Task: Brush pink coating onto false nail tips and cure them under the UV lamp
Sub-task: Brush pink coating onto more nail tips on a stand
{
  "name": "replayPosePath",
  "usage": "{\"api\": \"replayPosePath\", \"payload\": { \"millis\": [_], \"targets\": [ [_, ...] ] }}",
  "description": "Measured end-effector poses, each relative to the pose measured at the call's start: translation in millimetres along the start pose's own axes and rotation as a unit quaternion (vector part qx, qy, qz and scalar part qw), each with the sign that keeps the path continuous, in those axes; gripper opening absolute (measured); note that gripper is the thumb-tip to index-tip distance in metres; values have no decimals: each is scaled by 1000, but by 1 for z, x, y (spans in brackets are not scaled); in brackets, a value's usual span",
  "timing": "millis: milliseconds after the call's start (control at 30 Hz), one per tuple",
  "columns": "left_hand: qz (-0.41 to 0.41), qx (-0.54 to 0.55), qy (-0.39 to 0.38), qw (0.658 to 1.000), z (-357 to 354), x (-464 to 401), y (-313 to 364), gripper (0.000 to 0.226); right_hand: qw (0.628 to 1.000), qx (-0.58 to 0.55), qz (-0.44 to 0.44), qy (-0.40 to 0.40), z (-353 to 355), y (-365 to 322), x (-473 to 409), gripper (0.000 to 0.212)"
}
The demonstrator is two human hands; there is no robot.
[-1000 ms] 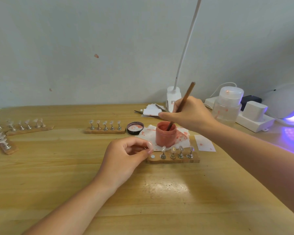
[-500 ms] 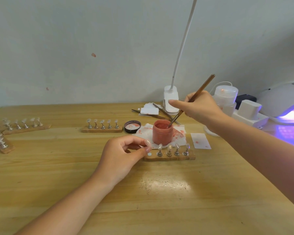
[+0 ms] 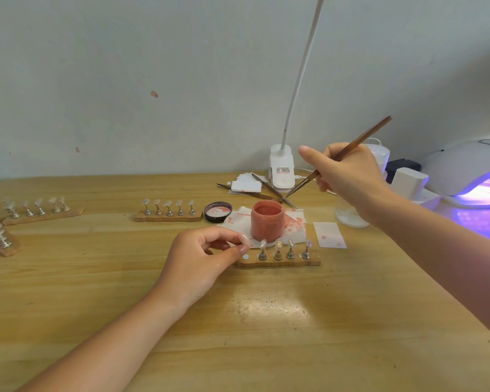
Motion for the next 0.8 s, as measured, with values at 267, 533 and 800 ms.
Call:
{"api": "replayPosePath", "payload": {
  "millis": [267, 533, 800],
  "targets": [
    [-17, -17, -7, 1000, -1, 1, 1, 19, 972, -197, 40, -124, -31, -16, 90, 46],
    [-33, -22, -16, 999, -2, 0, -1, 21, 975, -101, 167, -106, -34, -19, 113, 38],
    [-30, 5, -11, 999, -2, -1, -1, 13, 974, -108, 168, -108, -35, -15, 119, 48]
  ]
}}
Point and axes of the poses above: each hand's wrist, its own x-axis away from the middle knuckle, its own z-axis out of the back of the hand, y = z × x, the point moved 9 cm from there along -x, towards the middle knuckle, and after that the axes turned 5 degrees about y, right-handed, at the moved point
